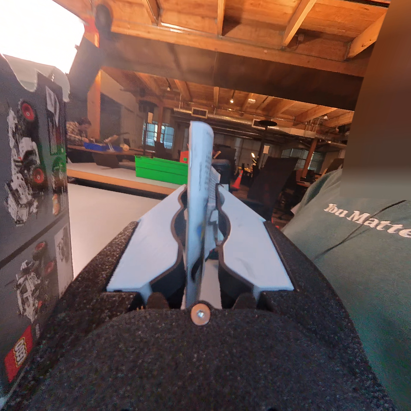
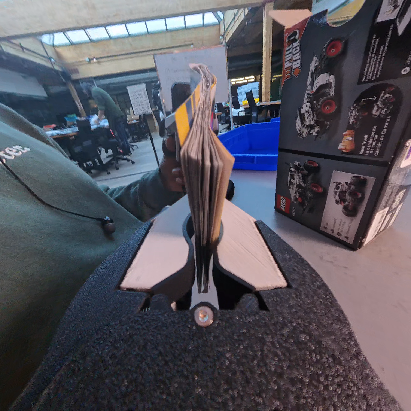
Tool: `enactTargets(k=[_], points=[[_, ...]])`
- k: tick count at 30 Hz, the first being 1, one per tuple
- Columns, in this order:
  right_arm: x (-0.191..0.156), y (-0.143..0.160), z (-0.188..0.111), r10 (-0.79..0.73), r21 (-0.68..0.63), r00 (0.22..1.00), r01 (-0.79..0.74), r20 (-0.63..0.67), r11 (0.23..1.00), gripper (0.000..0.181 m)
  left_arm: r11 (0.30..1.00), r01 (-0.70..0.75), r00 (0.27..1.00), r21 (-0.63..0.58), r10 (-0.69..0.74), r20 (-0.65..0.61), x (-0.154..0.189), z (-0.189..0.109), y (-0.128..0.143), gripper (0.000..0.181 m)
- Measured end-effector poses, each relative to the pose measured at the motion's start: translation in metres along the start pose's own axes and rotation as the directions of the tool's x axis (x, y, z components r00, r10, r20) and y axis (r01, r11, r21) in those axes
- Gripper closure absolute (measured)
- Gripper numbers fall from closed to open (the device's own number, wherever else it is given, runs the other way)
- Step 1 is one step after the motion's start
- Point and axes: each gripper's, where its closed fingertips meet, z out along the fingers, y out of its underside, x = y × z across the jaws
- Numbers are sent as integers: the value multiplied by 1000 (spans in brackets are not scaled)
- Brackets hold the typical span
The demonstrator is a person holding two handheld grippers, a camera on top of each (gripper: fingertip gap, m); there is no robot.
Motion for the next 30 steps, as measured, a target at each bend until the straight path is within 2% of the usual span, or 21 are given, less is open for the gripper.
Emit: enactTargets(k=[1,4,9,11,15,17,18,20,21,22,24,27,30], points=[[-1,1,-3,-36,-35,999,36,-9,999,180,999,26,999,-35,-27,-29,2,-3,2,152],[-13,5,-11,-97,-110,995,100,36,989,180,988,56,990,-145,-73,-119,16,-10,10,151],[-27,-9,-23,-78,-58,991,85,108,995,180,965,-12,978,-262,-43,-202,37,-19,23,155],[-28,-14,-27,-54,-27,990,58,128,998,180,942,-40,985,-334,-19,-172,34,-17,37,159],[-24,-6,-24,-70,-59,991,77,110,995,180,872,-73,985,-484,-13,-171,36,-12,74,139],[-27,-5,-24,-56,-56,989,64,135,996,180,833,-76,993,-548,14,-117,24,-8,91,135],[-29,-5,-23,-59,-55,988,67,141,996,179,813,-83,995,-576,32,-98,19,-7,100,137],[-24,-5,-21,-68,-54,992,74,106,996,181,811,-76,995,-579,27,-92,18,0,109,168],[-16,-5,-20,-75,-57,995,79,60,995,180,820,-61,997,-570,21,-76,16,4,110,178],[-8,-7,-20,-86,-63,996,87,14,994,179,823,-50,998,-566,21,-57,12,6,111,179],[2,-10,-20,-128,-101,991,124,-41,987,171,831,-36,999,-555,27,-24,6,10,110,180],[5,-18,-22,-232,-224,972,217,-43,950,143,818,-54,998,-573,62,-5,0,9,109,180],[16,-22,-26,-401,-409,915,354,-33,841,130,798,-94,994,-595,110,-10,-1,7,105,180]])
